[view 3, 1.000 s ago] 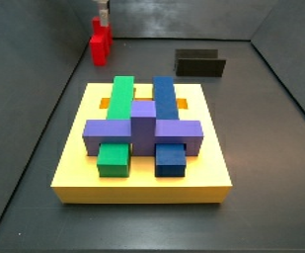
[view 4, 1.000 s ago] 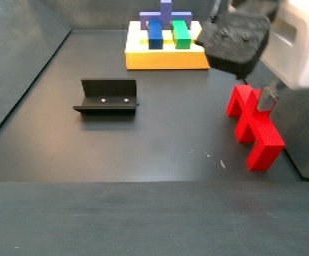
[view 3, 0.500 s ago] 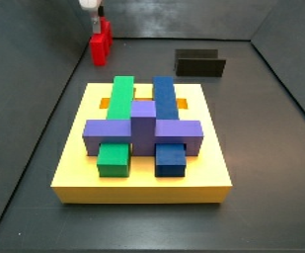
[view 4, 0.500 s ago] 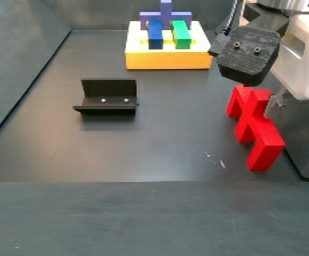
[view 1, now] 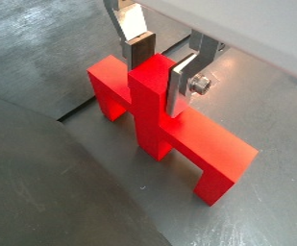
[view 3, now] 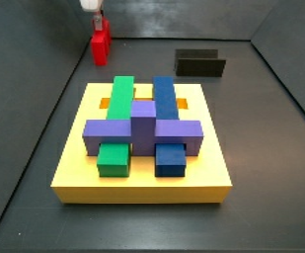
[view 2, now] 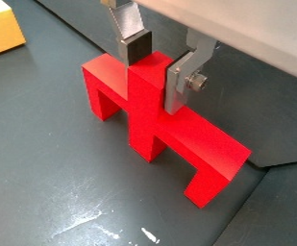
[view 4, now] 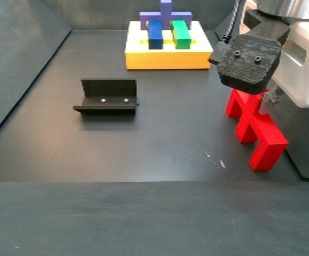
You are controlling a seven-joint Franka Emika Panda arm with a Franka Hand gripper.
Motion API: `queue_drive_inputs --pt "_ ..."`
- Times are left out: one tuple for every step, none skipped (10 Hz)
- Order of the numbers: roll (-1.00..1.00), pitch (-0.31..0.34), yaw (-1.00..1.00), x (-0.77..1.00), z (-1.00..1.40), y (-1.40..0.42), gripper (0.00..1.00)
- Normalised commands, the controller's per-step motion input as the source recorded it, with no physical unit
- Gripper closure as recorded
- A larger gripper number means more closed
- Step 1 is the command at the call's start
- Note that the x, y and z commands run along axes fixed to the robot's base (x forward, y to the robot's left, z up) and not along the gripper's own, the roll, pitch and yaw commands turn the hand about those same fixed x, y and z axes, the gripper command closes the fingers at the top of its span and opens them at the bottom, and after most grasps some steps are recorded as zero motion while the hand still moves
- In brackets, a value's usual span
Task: Pick up the red object. Move up. Move to above the board. Insert the red object.
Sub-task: Pick up the red object.
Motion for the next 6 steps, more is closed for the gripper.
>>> queue_drive_inputs --pt "0.0 0.0 0.0 0.0 0.0 0.0 1.0" --pt "0.0 0.0 0.0 0.0 0.0 0.0 1.0" --pt "0.0 0.0 0.0 0.0 0.0 0.0 1.0" --pt "0.0 0.0 0.0 0.0 0.0 0.0 1.0" --pt "0.0 0.0 0.0 0.0 0.0 0.0 1.0" --pt "0.0 0.0 0.0 0.0 0.0 0.0 1.0"
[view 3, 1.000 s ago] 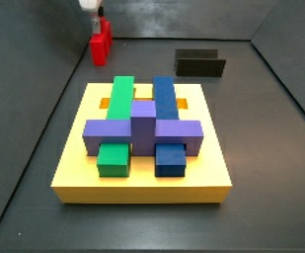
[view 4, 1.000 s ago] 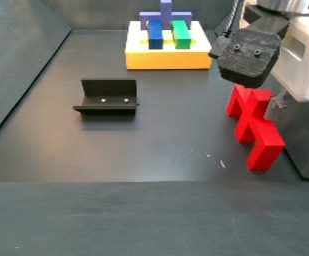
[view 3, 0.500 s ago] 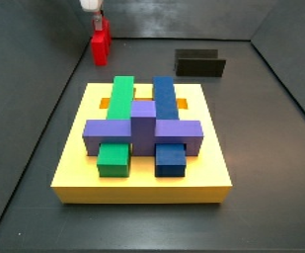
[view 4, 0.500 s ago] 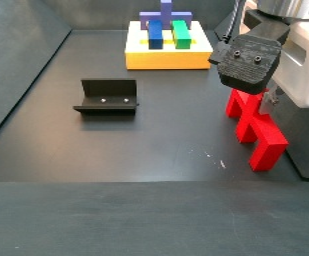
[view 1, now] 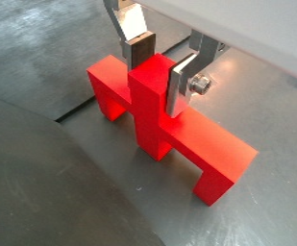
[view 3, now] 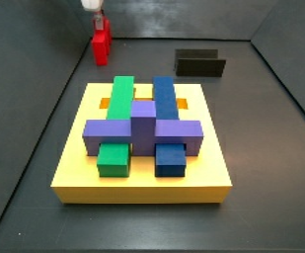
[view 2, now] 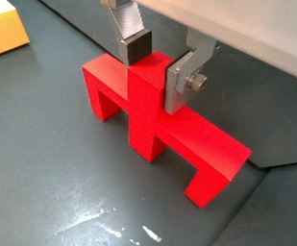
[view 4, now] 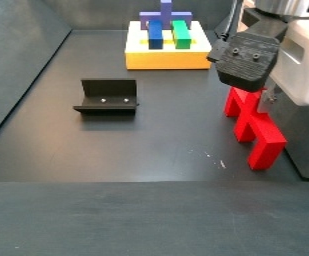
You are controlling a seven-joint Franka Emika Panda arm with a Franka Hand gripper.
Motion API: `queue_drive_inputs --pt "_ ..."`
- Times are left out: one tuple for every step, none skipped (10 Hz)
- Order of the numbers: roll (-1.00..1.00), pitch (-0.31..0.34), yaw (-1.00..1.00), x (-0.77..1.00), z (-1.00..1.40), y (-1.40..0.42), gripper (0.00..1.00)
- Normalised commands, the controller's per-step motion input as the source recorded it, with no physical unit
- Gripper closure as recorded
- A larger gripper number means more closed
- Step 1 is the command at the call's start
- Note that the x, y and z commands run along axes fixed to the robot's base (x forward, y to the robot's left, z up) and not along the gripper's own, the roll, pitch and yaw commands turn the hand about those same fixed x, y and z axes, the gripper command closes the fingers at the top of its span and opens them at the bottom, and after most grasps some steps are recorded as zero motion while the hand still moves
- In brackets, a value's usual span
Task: Pick up the red object. Move up. Move to above the board. Insert the red object.
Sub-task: Pick up the red object, then move up, then move to above the board.
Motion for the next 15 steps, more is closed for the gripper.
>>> queue_drive_inputs --pt "0.0 0.0 0.0 0.0 0.0 0.0 1.0" --pt "0.0 0.0 0.0 0.0 0.0 0.0 1.0" --pt "0.0 0.0 0.0 0.0 0.0 0.0 1.0" --pt "0.0 0.0 0.0 0.0 0.0 0.0 1.0" --pt "0.0 0.0 0.0 0.0 0.0 0.0 1.0" --pt "0.0 0.0 0.0 0.0 0.0 0.0 1.0" --pt "0.0 0.0 0.0 0.0 0.0 0.0 1.0" --pt "0.0 0.0 0.0 0.0 0.0 0.0 1.0" --pt "0.0 0.0 0.0 0.0 0.0 0.0 1.0" --pt "0.0 0.0 0.0 0.0 0.83 0.0 1.0" --pt "0.0 0.02 -0.02 0.0 0.79 -0.05 1.0" --pt "0.02 0.045 -0.01 -0.03 0.52 -0.04 1.0" --pt "0.04 0.032 0.0 0.0 0.25 -0.01 1.0" --pt "0.0 0.0 0.0 0.0 1.4 0.0 1.0" --pt "-0.02 0.0 0.01 0.0 1.4 0.0 1.0"
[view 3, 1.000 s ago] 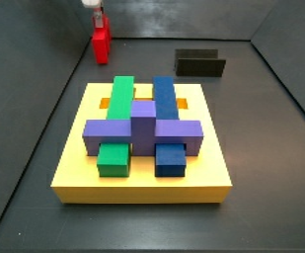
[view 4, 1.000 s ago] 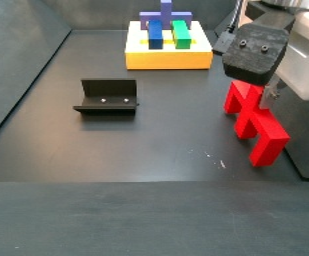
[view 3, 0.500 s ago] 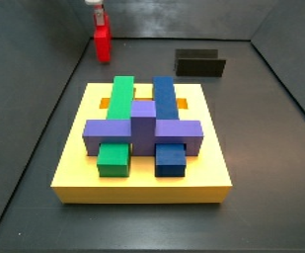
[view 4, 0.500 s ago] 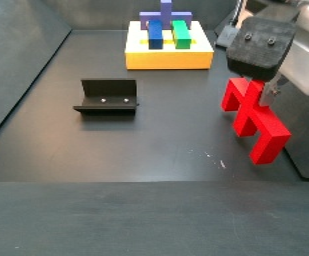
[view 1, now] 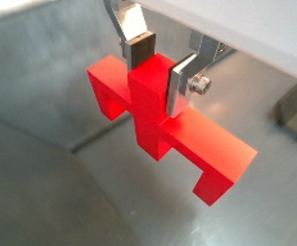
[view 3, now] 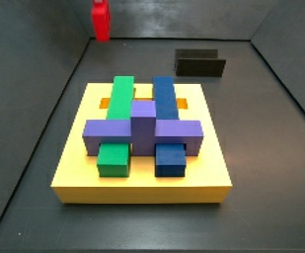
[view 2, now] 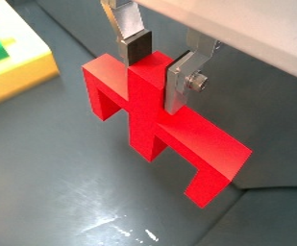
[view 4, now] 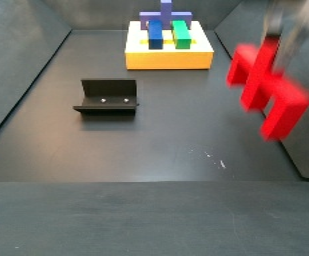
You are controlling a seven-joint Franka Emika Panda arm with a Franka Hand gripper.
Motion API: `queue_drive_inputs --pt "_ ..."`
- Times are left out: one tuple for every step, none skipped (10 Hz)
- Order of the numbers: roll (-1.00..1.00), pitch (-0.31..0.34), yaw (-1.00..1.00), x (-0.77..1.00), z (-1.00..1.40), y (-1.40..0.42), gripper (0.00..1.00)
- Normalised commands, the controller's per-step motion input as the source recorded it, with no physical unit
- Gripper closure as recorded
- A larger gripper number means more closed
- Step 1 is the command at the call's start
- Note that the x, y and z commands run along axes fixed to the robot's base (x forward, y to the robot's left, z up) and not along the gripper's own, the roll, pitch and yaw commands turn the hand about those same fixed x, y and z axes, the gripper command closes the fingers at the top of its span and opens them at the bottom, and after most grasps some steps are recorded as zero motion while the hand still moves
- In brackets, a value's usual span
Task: Pick up the red object. Move up. Move to above the board. Insert the red object.
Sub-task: Move to above the board.
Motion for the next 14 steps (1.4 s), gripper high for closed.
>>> queue_drive_inputs --pt "0.01 0.023 0.0 -0.09 1.4 -0.02 1.0" --pt "0.03 0.02 0.01 -0.09 1.4 -0.02 1.0" --pt "0.0 0.073 0.0 0.03 0.72 0.0 1.0" --pt "-0.01 0.114 0.0 0.06 0.42 0.01 1.0" --pt "-0.01 0.099 0.0 0.06 0.2 0.0 1.0" --pt "0.0 0.039 1.0 0.56 0.17 -1.4 1.0" --pt "0.01 0.038 1.0 0.56 0.15 -1.4 1.0" --pt "0.01 0.046 1.0 0.57 0.15 -1.4 1.0" --pt "0.0 0.048 1.0 0.58 0.15 -1.4 1.0" --pt "0.0 0.057 1.0 0.59 0.15 -1.4 1.0" --pt "0.01 0.063 1.0 0.6 0.15 -1.4 1.0" --pt "0.0 0.071 1.0 0.61 0.16 -1.4 1.0" --pt "0.0 0.081 1.0 0.62 0.17 -1.4 1.0" --pt "0.01 0.091 1.0 0.63 0.17 -1.4 1.0"
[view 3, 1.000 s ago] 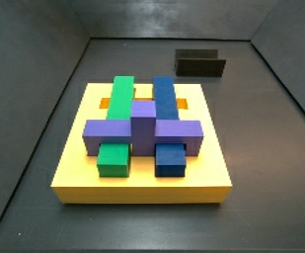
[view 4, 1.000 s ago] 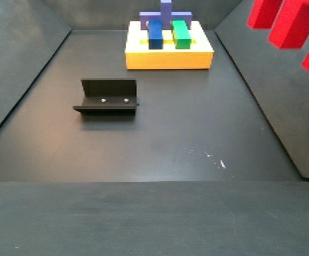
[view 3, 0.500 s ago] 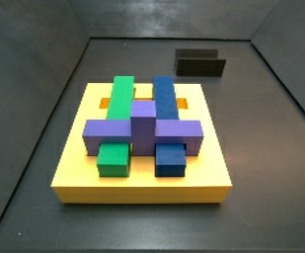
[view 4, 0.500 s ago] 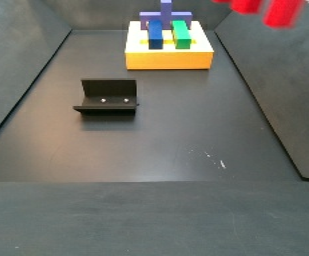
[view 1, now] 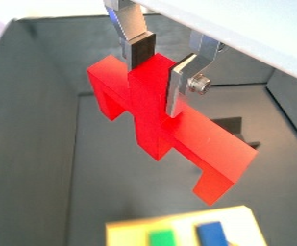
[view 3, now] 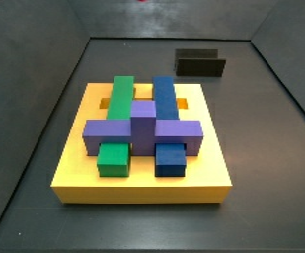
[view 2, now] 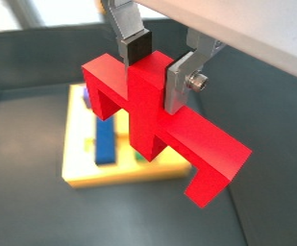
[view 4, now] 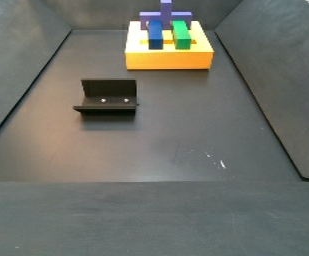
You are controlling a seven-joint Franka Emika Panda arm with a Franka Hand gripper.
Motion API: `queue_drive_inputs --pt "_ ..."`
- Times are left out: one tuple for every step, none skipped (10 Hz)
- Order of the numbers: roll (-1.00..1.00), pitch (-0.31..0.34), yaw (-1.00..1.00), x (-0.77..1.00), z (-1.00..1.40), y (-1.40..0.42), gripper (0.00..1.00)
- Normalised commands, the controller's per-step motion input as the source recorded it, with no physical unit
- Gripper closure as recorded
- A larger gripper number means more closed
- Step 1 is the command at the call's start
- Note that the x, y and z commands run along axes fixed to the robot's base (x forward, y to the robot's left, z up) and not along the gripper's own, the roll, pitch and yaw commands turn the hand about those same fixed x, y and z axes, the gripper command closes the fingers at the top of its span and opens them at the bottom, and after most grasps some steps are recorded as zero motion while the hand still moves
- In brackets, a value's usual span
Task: Pick up the red object. Move up. Move to above the board. Insert the red object.
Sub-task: Move to above the board.
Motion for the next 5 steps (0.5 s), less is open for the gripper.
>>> queue_drive_inputs --pt "0.0 0.104 1.0 0.66 0.18 -1.4 1.0" --pt "0.01 0.121 1.0 0.7 0.19 -1.4 1.0" --pt "0.01 0.135 1.0 0.49 0.13 -0.95 1.0" --pt "0.02 0.153 1.0 0.28 0.08 -0.45 1.0" --pt "0.02 0.147 1.0 0.17 0.06 -0.26 1.0"
